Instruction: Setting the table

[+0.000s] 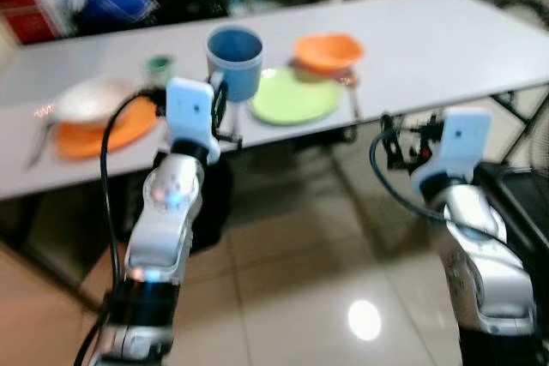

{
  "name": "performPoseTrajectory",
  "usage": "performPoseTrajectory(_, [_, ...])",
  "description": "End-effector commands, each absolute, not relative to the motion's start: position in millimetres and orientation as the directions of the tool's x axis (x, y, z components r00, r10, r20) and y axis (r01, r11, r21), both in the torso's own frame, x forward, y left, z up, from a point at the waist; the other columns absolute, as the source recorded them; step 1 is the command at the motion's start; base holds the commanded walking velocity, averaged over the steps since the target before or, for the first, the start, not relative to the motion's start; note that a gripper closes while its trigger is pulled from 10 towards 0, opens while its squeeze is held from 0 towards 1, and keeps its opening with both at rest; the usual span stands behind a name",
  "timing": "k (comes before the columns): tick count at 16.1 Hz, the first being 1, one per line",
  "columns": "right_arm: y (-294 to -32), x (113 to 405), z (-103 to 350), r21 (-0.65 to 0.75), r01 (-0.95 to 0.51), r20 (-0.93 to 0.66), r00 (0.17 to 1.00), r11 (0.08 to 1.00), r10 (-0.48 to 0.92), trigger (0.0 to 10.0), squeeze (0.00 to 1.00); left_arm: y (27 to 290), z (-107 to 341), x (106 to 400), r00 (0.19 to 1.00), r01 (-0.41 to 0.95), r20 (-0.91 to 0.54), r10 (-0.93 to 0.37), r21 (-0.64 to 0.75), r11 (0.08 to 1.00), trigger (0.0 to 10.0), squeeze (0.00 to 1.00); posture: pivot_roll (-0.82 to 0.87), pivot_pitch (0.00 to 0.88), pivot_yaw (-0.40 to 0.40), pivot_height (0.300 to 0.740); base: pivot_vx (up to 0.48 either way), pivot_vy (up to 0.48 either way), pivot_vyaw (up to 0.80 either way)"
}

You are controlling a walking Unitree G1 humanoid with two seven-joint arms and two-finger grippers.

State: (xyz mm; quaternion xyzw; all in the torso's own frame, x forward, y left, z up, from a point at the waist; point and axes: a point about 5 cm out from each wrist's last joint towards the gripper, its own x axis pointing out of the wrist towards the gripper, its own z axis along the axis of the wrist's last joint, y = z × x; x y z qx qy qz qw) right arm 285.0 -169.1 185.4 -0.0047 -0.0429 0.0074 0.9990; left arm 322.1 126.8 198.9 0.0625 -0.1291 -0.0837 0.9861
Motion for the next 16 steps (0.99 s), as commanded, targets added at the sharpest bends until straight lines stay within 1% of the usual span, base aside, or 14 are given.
performPoseTrajectory(1, [-174.0, 284.6, 188.5, -0.011, 0.0, 0.098, 0.995, 1.0, 0.001, 10.0, 0.0, 118.1, 205.8, 323.0, 0.94, 0.173, 0.269, -0.209, 0.154, 0.973, 10.0, 0.0, -0.09, 0.0, 0.048, 0.74, 0.461, 0.0, 0.0])
performPoseTrajectory(11, [-172.6, 282.0, 185.4, -0.02, -0.019, 0.092, 0.996, 1.0, 0.02, 10.0, 0.0, 118.6, 204.5, 324.1, 0.943, 0.178, 0.256, -0.213, 0.154, 0.972, 10.0, 0.0, -0.08, 0.0, 0.054, 0.74, 0.46, 0.0, 0.0])
performPoseTrajectory(16, [-172.6, 278.1, 187.0, -0.029, -0.051, 0.103, 0.993, 0.998, 0.054, 10.0, 0.0, 118.6, 201.2, 324.3, 0.946, 0.181, 0.243, -0.213, 0.149, 0.972, 10.0, 0.0, -0.09, 0.0, 0.055, 0.74, 0.455, 0.0, 0.0])
